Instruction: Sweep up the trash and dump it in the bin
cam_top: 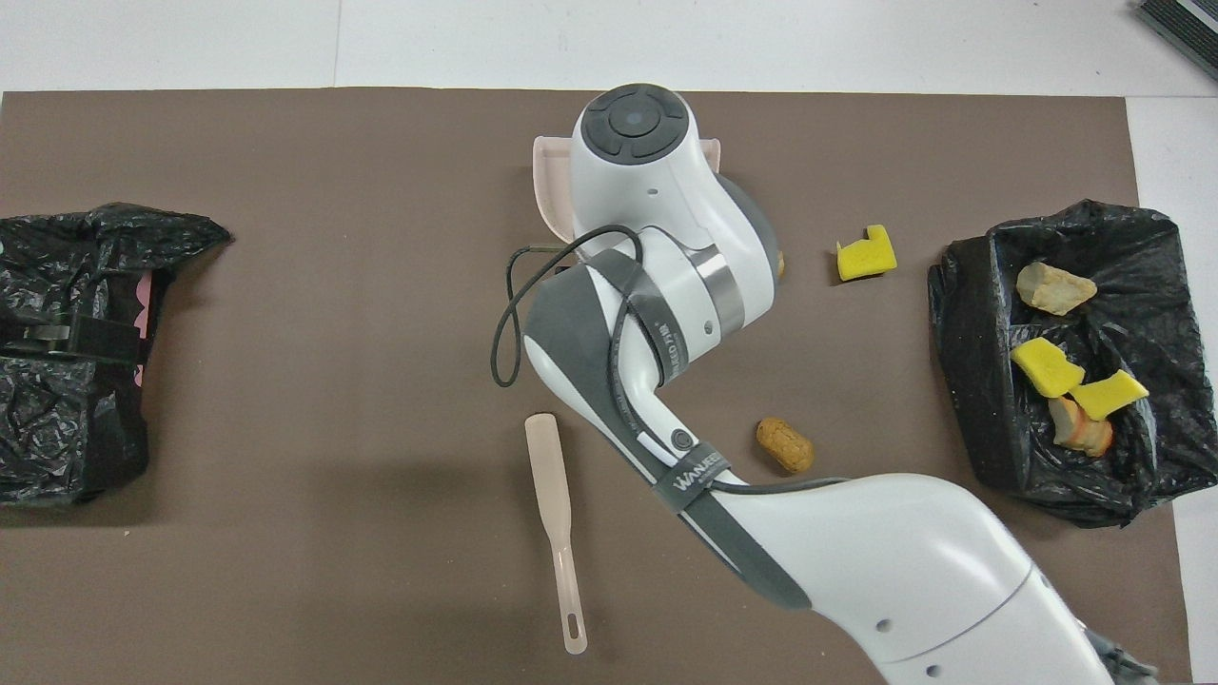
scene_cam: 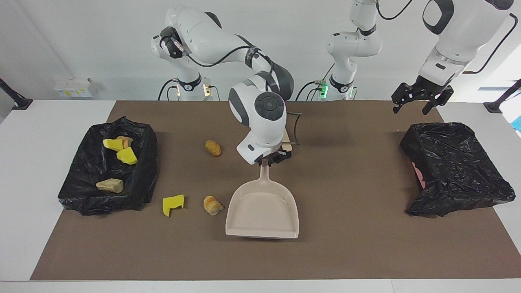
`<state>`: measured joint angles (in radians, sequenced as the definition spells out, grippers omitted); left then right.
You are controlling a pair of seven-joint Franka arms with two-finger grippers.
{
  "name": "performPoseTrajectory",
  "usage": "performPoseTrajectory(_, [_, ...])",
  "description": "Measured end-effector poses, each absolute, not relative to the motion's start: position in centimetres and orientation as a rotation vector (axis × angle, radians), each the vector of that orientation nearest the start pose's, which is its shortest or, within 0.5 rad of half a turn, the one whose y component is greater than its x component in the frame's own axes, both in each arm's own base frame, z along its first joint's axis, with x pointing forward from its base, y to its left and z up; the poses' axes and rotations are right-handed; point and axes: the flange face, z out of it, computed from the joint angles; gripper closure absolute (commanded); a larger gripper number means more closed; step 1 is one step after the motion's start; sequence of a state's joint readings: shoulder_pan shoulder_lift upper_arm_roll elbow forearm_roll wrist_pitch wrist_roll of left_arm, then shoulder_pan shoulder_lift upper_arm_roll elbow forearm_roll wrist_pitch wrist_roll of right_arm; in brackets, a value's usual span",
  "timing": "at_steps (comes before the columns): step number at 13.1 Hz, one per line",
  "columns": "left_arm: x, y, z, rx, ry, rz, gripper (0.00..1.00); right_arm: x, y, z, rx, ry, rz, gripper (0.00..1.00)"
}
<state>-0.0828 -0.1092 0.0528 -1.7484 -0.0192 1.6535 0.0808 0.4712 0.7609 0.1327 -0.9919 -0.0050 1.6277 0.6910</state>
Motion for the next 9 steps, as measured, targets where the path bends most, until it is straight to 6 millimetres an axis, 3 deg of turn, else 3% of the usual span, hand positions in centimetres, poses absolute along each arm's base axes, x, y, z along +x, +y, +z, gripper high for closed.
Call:
performPoseTrajectory(3, [52.6,-1.6,60.6,-3.161,0.174,-0.023,0.00,63.1,41.5,38.4,-3.092,0.238,0.223,1.00])
performPoseTrajectory(9, [52.6,-1.6,60.6,-3.161,0.174,-0.023,0.00,62.7,42.7,37.8,-3.043,0.172,0.262,1.00])
